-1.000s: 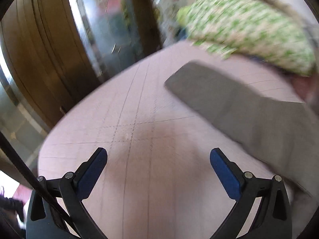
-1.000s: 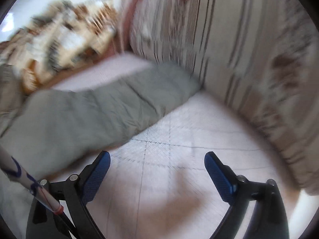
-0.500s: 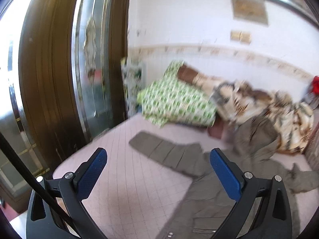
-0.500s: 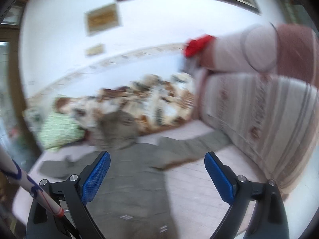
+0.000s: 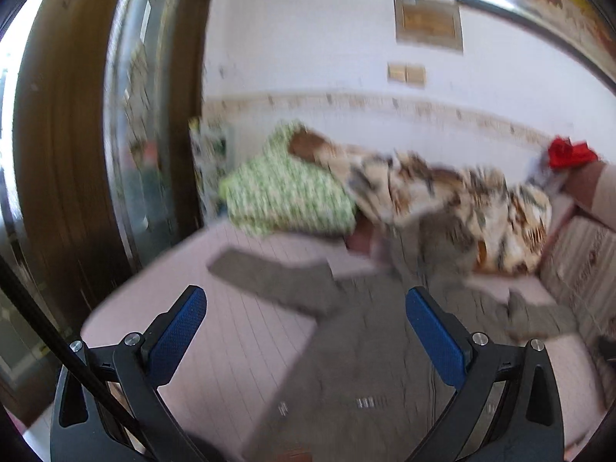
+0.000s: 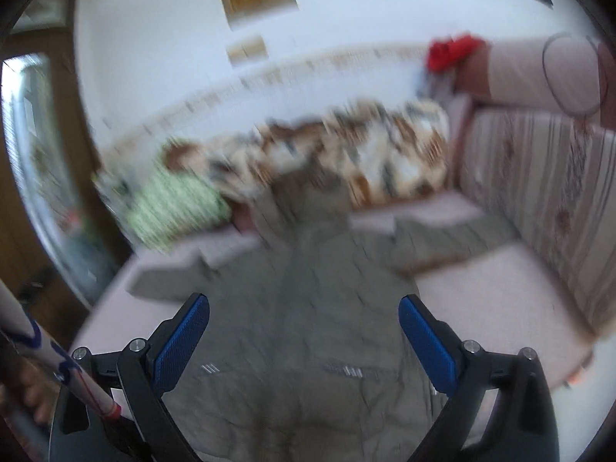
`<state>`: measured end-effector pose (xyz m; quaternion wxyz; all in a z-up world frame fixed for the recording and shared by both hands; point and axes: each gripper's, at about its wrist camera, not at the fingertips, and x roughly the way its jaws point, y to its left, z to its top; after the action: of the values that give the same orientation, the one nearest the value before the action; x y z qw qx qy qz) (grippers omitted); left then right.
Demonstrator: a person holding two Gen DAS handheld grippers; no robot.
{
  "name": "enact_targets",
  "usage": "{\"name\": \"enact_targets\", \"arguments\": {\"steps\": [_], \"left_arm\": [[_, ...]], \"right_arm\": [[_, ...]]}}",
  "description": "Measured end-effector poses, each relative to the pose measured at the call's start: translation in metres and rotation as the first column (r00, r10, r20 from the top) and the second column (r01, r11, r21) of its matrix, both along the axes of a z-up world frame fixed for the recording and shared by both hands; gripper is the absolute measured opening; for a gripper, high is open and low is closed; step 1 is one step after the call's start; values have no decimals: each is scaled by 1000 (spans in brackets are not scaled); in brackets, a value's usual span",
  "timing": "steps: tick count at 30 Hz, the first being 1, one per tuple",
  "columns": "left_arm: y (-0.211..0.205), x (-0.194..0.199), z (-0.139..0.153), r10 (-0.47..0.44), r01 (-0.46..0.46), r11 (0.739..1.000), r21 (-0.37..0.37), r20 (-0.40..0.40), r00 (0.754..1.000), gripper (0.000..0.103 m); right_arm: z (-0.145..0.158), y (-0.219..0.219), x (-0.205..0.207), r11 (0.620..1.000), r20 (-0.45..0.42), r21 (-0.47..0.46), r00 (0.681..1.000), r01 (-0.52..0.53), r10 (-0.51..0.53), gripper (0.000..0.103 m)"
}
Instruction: Fold large clothes
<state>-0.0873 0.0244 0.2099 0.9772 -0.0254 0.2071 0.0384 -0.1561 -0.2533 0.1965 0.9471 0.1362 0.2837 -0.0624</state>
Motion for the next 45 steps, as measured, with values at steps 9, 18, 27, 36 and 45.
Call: {"name": "enact_targets", "arguments": {"steps": [9,18,27,36,45], "left_arm": [[-32,22,-99,-55,75,994,74,-247,968,103],[-42,31,-126,-106,135,988,72,-317,943,103],[-43,40,-134,-105,142,987,78,-356,929,103],[-41,44,-138,-97,132,989,70,-374,922,103],[-38,46,-142,-90,123,990,61,-391,916,103]], "right_arm": [[-80,-10,22,990,-148,-66,980,124,-132,101],[-101,0,31,987,-218,-133,969,88,-116,101],[-111,11,39,983,-241,-177,965,56,-98,101],[-116,12,41,983,-259,-178,961,53,-99,101],[-118,13,42,982,-264,-184,959,51,-100,101]]}}
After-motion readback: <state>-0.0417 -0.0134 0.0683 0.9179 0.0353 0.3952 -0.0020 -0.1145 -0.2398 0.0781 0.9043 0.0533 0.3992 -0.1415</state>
